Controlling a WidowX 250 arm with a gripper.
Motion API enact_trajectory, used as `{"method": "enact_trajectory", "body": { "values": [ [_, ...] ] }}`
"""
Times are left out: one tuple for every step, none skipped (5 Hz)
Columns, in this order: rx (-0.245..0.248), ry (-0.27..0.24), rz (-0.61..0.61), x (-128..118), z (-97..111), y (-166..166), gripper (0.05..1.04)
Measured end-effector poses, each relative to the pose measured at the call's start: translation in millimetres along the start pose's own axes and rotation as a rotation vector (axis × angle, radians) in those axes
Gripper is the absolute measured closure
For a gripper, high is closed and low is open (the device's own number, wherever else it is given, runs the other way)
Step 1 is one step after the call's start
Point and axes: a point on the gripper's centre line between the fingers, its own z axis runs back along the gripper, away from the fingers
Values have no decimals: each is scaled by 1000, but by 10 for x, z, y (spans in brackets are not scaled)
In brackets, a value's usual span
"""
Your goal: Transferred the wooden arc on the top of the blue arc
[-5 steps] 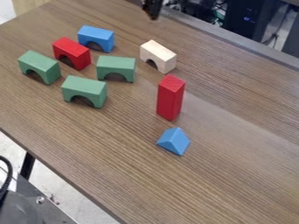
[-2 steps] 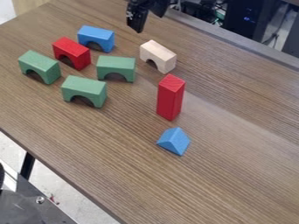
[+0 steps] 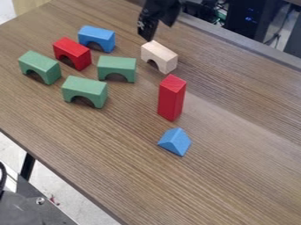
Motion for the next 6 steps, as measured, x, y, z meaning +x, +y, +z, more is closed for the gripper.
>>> {"method": "enact_trajectory", "body": {
  "values": [
    [-17,-14,-25,-20,-35,-14,85],
    [-14,-28,-47,-120,-142,24,85],
    [-17,-46,-64,-196,-208,23,85],
    [-11,-64,-47,-209,-287,29,119],
    [-9,-83,-23,-225,-321,26,416],
    [-11,-80,-22,-238,-325,37,519]
  ]
}}
